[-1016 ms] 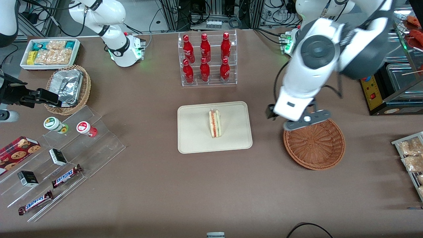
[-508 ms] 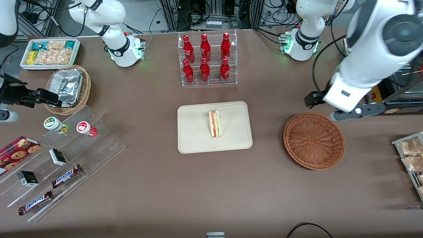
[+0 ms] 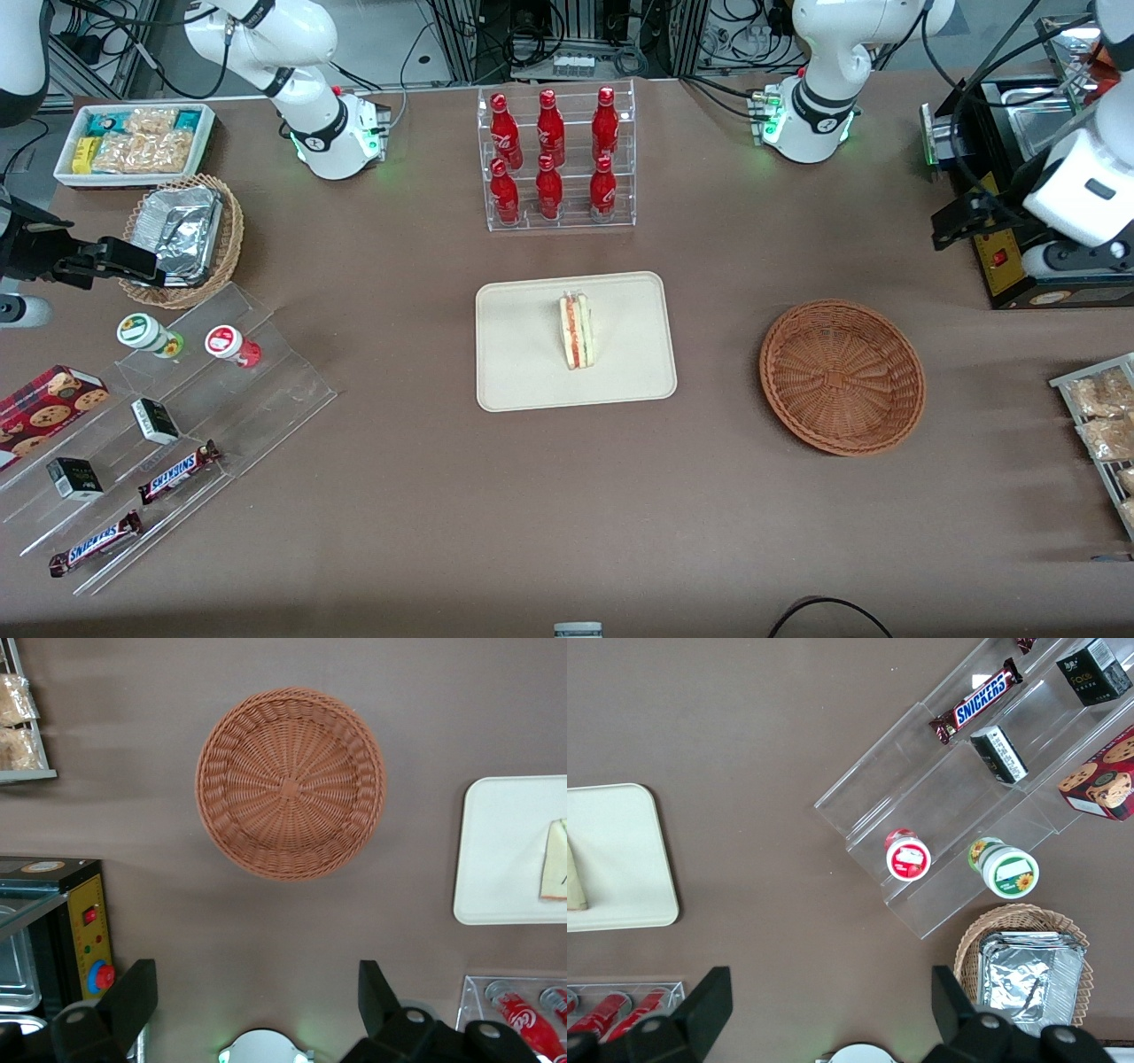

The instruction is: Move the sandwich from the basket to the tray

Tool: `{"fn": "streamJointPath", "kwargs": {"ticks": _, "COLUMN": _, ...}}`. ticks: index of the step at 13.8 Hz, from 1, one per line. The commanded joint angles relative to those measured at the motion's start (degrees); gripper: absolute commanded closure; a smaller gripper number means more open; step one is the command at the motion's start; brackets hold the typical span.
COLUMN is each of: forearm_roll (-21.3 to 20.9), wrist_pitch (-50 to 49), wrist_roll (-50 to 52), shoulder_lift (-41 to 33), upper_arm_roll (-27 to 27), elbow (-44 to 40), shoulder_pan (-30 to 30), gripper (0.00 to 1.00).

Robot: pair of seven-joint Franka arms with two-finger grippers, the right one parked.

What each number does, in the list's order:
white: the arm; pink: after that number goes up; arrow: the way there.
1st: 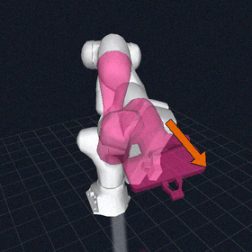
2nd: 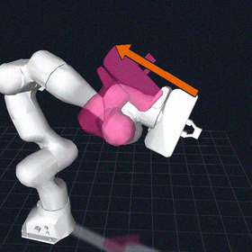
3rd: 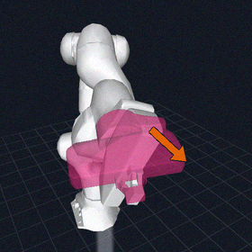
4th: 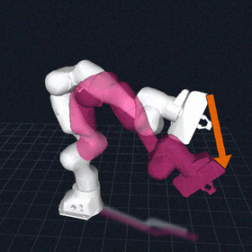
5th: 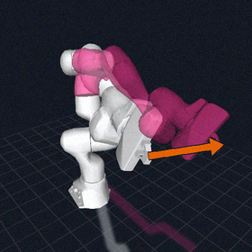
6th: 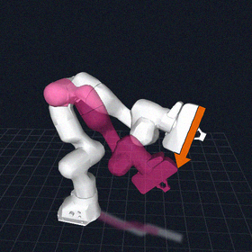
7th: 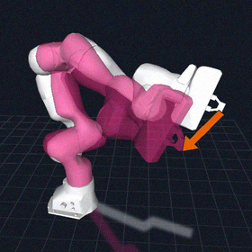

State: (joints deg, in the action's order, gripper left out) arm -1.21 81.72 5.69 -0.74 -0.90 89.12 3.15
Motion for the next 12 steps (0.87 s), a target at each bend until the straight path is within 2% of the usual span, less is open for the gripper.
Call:
{"fn": "streamJointPath", "kwargs": {"ticks": 1, "forearm_roll": 0.77, "wrist_pitch": 0.80, "wrist_roll": -1.38, "shoulder_lift": -3.12, "upper_arm_roll": 1.51, "elbow": 4.21, "shoulder_pan": 1.51, "gripper": 0.00}}
{"fn": "streamJointPath", "kwargs": {"ticks": 5, "forearm_roll": 0.77, "wrist_pitch": 3.62, "wrist_roll": -1.12, "shoulder_lift": -2.52, "upper_arm_roll": 0.90, "elbow": 3.61, "shoulder_pan": 1.16, "gripper": 0.00}}
{"fn": "streamJointPath", "kwargs": {"ticks": 7, "forearm_roll": 2.43, "wrist_pitch": 3.62, "wrist_roll": -1.29, "shoulder_lift": 0.64, "upper_arm_roll": 0.98, "elbow": -0.41, "shoulder_pan": 0.90, "gripper": 0.00}}
{"fn": "streamJointPath", "kwargs": {"ticks": 9, "forearm_roll": 2.18, "wrist_pitch": 3.53, "wrist_roll": -0.85, "shoulder_lift": 2.93, "upper_arm_roll": 0.90, "elbow": -3.41, "shoulder_pan": 0.90, "gripper": 0.00}}
{"fn": "streamJointPath", "kwargs": {"ticks": 12, "forearm_roll": 1.91, "wrist_pitch": 3.09, "wrist_roll": -0.85, "shoulder_lift": 2.85, "upper_arm_roll": 1.34, "elbow": -3.60, "shoulder_pan": 0.81, "gripper": 0.00}}
